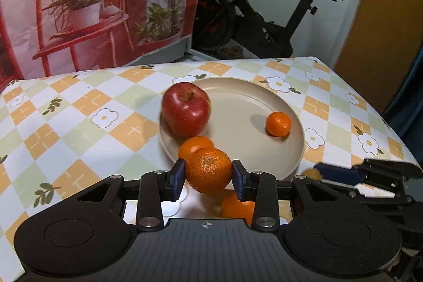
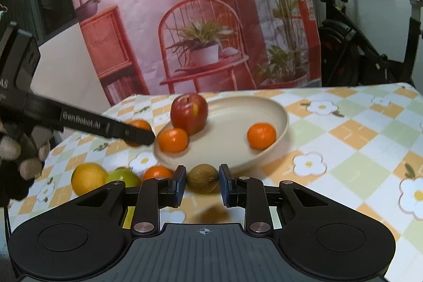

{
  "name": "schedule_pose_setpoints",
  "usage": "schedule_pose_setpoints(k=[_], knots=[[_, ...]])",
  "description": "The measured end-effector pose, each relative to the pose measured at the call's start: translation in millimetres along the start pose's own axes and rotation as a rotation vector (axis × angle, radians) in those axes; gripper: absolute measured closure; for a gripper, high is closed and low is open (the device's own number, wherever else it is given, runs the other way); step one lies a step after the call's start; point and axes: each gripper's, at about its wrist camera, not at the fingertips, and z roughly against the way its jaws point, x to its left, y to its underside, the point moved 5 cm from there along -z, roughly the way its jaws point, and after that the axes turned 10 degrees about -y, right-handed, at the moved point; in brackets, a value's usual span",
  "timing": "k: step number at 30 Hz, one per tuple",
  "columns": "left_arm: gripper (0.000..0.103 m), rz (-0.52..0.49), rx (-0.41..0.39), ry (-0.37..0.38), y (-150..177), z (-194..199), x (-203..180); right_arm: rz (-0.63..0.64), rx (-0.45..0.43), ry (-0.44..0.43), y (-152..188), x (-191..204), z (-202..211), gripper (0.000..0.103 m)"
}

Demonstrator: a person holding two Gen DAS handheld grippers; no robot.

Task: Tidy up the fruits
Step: 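Lower the tangerine onto the plate with the left gripper while the right gripper sets the kiwi there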

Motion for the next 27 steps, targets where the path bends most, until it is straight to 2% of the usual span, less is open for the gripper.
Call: schedule_pose_setpoints(k=[7,13,19,27], knots=[[0.064,-0.042,0.022,0.019,-2.3,-17.1,-17.3,0.052,0.001,0.053,-17.2,-19.2,-12.8,0.078],[0.064,-0.075,0.071,0.026,-3.2,-37.9,-26.8,0.012,0.029,0.075,-29.3,-42.2,-33.7,0.078],[0.064,-0.087,0.091,0.029,1.6,-46.2,-27.9,0.058,0.102,0.072,-28.4,-44.2,-52.9,0.078],[0.063,-0.109,0.102,0.017,0.0,-50.4,-29.6,0.087,0.094,0.094,-32.0,-47.0,-58.1,0.078]])
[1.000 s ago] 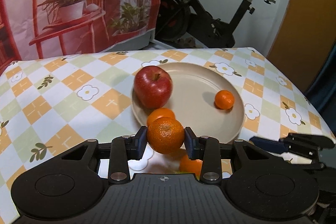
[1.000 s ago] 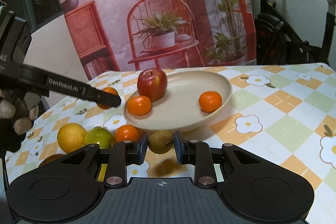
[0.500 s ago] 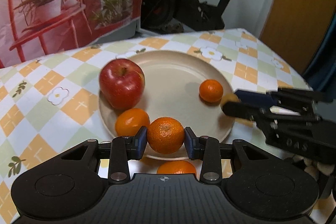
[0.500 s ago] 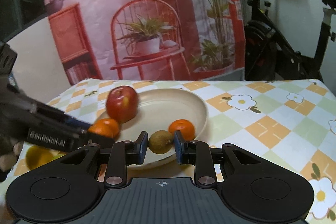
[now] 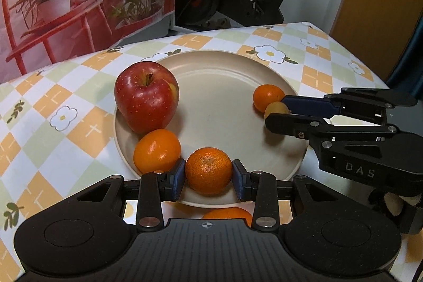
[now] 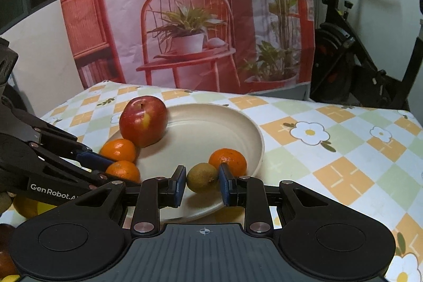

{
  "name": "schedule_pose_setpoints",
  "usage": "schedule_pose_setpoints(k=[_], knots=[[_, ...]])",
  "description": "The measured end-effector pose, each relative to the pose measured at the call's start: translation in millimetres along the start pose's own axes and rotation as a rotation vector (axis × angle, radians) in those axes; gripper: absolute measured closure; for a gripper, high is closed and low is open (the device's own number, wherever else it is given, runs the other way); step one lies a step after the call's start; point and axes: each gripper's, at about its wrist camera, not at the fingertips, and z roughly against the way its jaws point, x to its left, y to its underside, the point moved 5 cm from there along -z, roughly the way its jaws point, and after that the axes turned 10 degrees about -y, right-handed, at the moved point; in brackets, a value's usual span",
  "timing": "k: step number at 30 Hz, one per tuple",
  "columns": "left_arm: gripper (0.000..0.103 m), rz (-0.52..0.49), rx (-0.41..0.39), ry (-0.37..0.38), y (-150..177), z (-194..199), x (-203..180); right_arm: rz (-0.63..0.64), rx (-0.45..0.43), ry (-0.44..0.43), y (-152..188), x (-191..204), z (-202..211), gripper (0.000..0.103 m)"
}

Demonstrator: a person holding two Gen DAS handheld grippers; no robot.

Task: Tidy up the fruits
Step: 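Lower the tangerine onto the plate with the left gripper while the right gripper sets the kiwi there, then open and withdraw both grippers from the plate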

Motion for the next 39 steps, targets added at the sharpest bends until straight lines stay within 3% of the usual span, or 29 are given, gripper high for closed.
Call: schedule_pose_setpoints(k=[10,20,31,39], knots=[[0.062,0.023,0.018,0.010,1.4,1.6,3.4,0.009,-0.015,0.024,5.6,1.8,5.5,0.078],[0.051,0.055,-0.044,0.003,4.2,29.0,7.3,-0.005,-0.049,0.024,9.1,3.5,16.7,0.078],[0.051,0.225,-0.130,-0.025,19.5,77.3,37.7,-0.055,-0.087,0.045,9.9,-3.4,30.1,0.075],[0.051,0.280,-0.159,-0.070,42.7,105.5,52.8,-0.112,-0.092,0.043,24.2,15.9,55.1,0.074]])
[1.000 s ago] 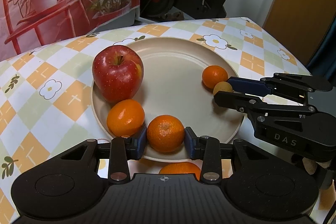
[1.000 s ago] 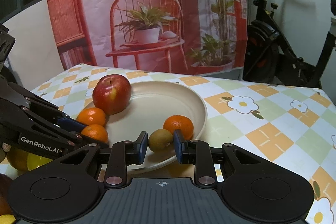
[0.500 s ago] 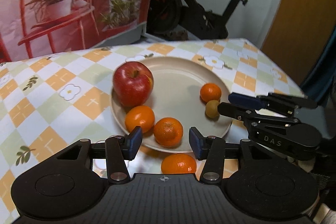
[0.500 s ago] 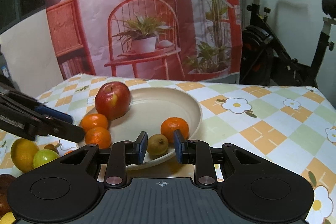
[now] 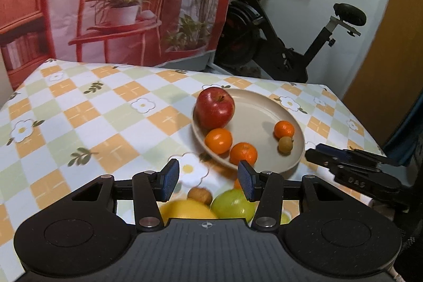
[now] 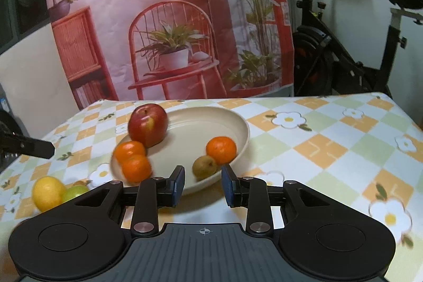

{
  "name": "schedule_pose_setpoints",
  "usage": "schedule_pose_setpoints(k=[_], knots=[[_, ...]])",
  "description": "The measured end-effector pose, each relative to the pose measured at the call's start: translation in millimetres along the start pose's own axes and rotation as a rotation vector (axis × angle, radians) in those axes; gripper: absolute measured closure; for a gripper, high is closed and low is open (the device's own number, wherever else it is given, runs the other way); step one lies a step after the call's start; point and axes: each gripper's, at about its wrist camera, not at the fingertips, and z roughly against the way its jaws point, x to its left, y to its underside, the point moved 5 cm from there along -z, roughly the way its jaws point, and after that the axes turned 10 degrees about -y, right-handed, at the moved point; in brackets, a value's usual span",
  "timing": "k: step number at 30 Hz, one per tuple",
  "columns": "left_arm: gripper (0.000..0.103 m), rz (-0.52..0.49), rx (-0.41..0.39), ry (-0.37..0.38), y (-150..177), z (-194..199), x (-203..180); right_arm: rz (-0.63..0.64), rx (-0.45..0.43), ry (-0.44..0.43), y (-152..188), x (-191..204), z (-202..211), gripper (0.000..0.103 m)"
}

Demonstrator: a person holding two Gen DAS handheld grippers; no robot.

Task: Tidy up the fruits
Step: 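Open and withdraw both grippers from the plate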

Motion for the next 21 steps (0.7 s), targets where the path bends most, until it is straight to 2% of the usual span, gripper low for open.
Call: schedule_pose_setpoints(k=[9,16,21], knots=[[0.051,-0.018,0.001,0.023,31.1,20.6,-5.8,-0.067,-0.017,-0.006,17.2,24.0,36.2,0.073],[0.051,-0.014,-0.011,0.035,44.7,35.4,-7.9,-0.026,0.003,-0.027,28.2,57.8,58.3,0.069],[0.051,0.009,-0.021,0.025,51.3,47.1,-7.4,0.013,0.012,-0.042,35.0,82.0,73.0,0.060]])
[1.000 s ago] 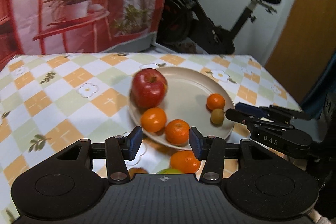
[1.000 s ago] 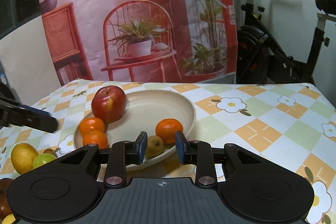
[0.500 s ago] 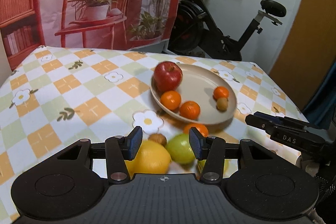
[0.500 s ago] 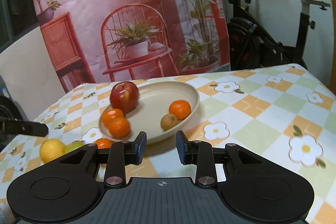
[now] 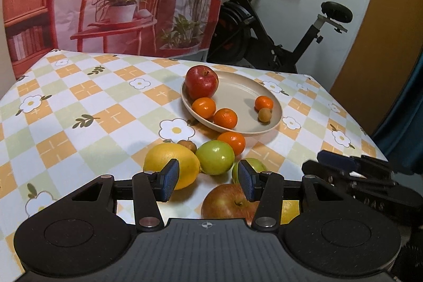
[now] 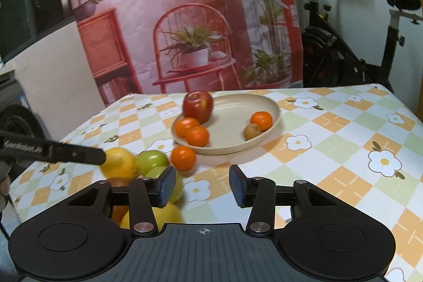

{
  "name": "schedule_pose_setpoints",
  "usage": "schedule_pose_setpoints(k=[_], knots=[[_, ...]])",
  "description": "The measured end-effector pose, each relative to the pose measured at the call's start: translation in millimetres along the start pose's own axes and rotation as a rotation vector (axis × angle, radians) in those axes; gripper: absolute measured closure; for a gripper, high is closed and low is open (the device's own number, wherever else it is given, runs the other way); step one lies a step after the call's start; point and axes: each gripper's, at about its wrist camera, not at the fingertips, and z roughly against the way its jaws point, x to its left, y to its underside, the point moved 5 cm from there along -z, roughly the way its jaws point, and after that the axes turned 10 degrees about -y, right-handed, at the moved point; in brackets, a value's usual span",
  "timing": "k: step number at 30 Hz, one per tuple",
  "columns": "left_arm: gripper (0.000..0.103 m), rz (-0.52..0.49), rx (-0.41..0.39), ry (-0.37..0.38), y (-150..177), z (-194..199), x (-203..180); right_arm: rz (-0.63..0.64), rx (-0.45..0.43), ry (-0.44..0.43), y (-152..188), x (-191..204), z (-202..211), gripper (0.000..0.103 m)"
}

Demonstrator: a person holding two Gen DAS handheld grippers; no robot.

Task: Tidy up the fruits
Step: 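Open and withdraw both grippers from the plate, then move both grippers toward the large dark red apple beside the lemon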

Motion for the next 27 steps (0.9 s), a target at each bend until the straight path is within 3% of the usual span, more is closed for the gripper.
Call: schedule_pose_setpoints(k=[9,27], knots=[[0.051,-0.020,-0.035,0.003,9.1,22.1,-3.1,0.061,0.031,-0.042,14.2,30.9,19.4,0.055],[0.052,0.029,0.007,0.020,9.9,15.7,9.9,0.166,0.099,-0.086,19.3,48.2,10.7,0.045]])
